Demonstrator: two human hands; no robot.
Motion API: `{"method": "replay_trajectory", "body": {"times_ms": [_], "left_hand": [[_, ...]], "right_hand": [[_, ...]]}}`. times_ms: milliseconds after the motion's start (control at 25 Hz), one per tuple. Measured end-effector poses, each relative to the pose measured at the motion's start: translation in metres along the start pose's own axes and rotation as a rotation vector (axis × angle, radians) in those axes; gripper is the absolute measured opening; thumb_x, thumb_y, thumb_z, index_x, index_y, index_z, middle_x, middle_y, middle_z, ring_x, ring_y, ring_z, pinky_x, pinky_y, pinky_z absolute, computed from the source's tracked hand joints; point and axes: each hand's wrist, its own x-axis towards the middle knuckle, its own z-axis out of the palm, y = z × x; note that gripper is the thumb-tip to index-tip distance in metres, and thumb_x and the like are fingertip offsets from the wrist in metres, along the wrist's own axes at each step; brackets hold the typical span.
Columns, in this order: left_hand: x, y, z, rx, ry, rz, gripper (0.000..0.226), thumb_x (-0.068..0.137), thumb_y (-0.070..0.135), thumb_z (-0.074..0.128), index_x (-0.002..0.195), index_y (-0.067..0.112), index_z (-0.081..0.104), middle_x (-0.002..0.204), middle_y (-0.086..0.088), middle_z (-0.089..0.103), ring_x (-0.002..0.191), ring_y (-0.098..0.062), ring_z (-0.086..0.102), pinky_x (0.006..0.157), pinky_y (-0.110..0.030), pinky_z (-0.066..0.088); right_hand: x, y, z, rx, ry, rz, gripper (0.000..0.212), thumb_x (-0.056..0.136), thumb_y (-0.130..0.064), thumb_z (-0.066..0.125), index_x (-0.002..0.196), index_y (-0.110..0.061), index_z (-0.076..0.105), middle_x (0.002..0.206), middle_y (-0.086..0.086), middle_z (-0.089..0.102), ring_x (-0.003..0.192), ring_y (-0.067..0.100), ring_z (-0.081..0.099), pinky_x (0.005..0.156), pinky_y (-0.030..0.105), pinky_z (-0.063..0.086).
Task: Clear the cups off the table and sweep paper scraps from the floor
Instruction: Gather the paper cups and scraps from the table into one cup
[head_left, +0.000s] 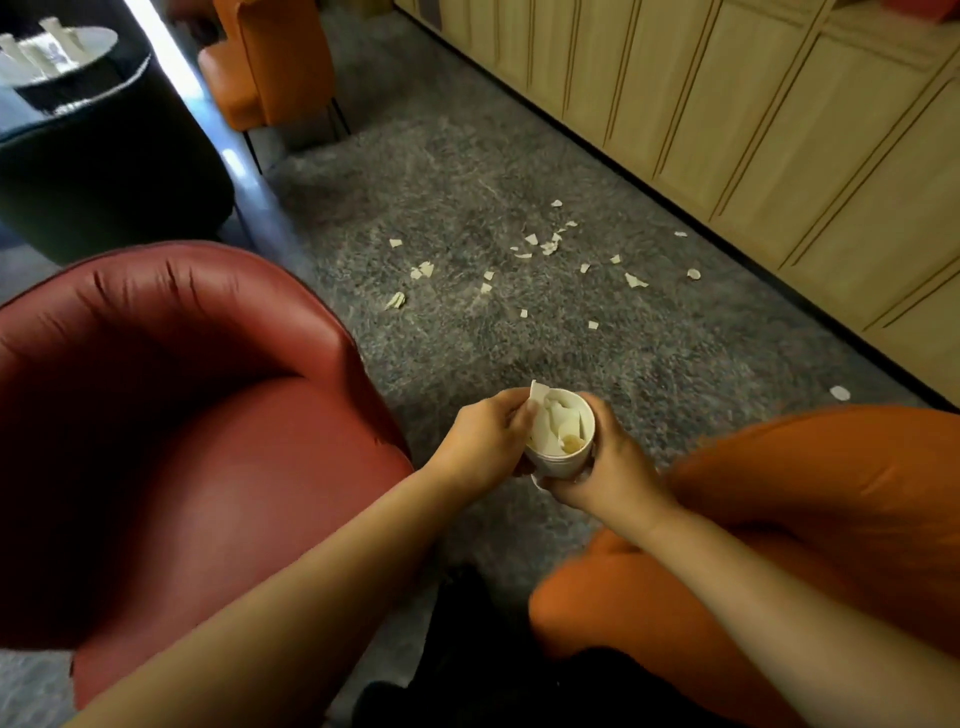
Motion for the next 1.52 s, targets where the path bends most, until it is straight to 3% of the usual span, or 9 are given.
{"method": "replay_trajectory", "body": {"times_ms": [240,400,600,720,840,1000,1160,1320,1520], "left_hand": [[0.119,0.004,-0.103,0.212,-0.012,0.128,0.029,0.101,0.030,0.044,0.121,0.022,0.062,0.093,0.000,0.070,0.078,-0.012,0.067,0.072,-0.025,0.054],[0.176,-0.001,-0.145,0.235,0.057,0.145,0.026,0.100,0.028,0.044,0.115,0.021,0.064,0.082,0.007,0.063,0.076,-0.012,0.061,0.067,-0.021,0.044],[0.246,-0.007,-0.188,0.051,0.058,0.057,0.023,0.101,0.025,0.044,0.109,0.022,0.065,0.078,0.000,0.066,0.065,-0.013,0.068,0.058,-0.027,0.057],[0.301,-0.005,-0.214,0.055,0.110,0.056,0.024,0.101,0.025,0.044,0.112,0.022,0.065,0.075,0.007,0.064,0.056,0.002,0.063,0.050,-0.011,0.048],[0.360,0.000,-0.241,0.003,0.124,0.060,0.031,0.102,0.035,0.039,0.118,0.021,0.062,0.079,0.007,0.066,0.059,-0.005,0.066,0.052,-0.019,0.052],[0.435,-0.012,-0.289,-0.025,0.252,-0.055,0.035,0.102,0.042,0.034,0.127,0.029,0.055,0.109,0.000,0.067,0.064,-0.016,0.069,0.060,-0.029,0.056],[0.483,-0.065,-0.355,0.258,0.346,-0.332,0.042,0.100,0.042,0.040,0.139,0.025,0.047,0.123,-0.004,0.064,0.092,-0.024,0.066,0.080,-0.034,0.052],[0.516,-0.130,-0.428,0.431,0.308,-0.534,0.050,0.099,0.043,0.044,0.145,0.023,0.037,0.133,-0.009,0.057,0.110,-0.028,0.059,0.085,-0.034,0.049],[0.579,-0.194,-0.538,0.594,0.263,-0.651,0.053,0.098,0.049,0.040,0.145,0.024,0.034,0.135,-0.010,0.053,0.125,-0.032,0.045,0.096,-0.045,0.044]], "right_hand": [[0.142,-0.035,0.042,0.042,0.092,0.008,0.088,0.053,-0.025,0.088,0.117,-0.058,0.038,0.110,-0.023,0.060,0.100,-0.009,0.058,0.079,0.008,0.045],[0.217,-0.047,0.061,0.031,0.106,-0.040,0.085,0.052,-0.027,0.085,0.115,-0.061,0.039,0.110,-0.025,0.058,0.101,-0.010,0.057,0.079,0.005,0.044],[0.302,-0.058,0.074,-0.010,0.028,-0.043,0.086,0.053,-0.035,0.085,0.112,-0.067,0.031,0.104,-0.026,0.058,0.099,0.000,0.060,0.077,0.020,0.051],[0.369,-0.060,0.079,0.003,-0.022,-0.032,0.087,0.049,-0.042,0.085,0.110,-0.069,0.030,0.101,-0.033,0.058,0.095,-0.009,0.058,0.074,0.011,0.046],[0.447,-0.061,0.077,0.006,-0.080,-0.062,0.087,0.050,-0.041,0.087,0.109,-0.071,0.031,0.103,-0.033,0.057,0.096,-0.011,0.056,0.073,0.006,0.043],[0.553,-0.063,0.066,-0.036,-0.169,-0.106,0.086,0.055,-0.034,0.089,0.112,-0.065,0.033,0.107,-0.030,0.055,0.102,-0.002,0.056,0.075,-0.002,0.038],[0.648,-0.077,0.077,-0.015,-0.239,-0.102,0.088,0.056,-0.027,0.091,0.125,-0.043,0.038,0.118,-0.013,0.059,0.107,0.004,0.056,0.083,0.008,0.040],[0.738,-0.107,0.127,0.006,-0.310,-0.127,0.088,0.057,-0.024,0.091,0.120,-0.047,0.033,0.113,-0.021,0.055,0.104,-0.001,0.053,0.075,-0.004,0.036],[0.857,-0.151,0.213,0.006,-0.353,-0.170,0.086,0.057,-0.025,0.091,0.116,-0.053,0.035,0.110,-0.033,0.050,0.104,-0.002,0.052,0.075,0.000,0.038]]}}
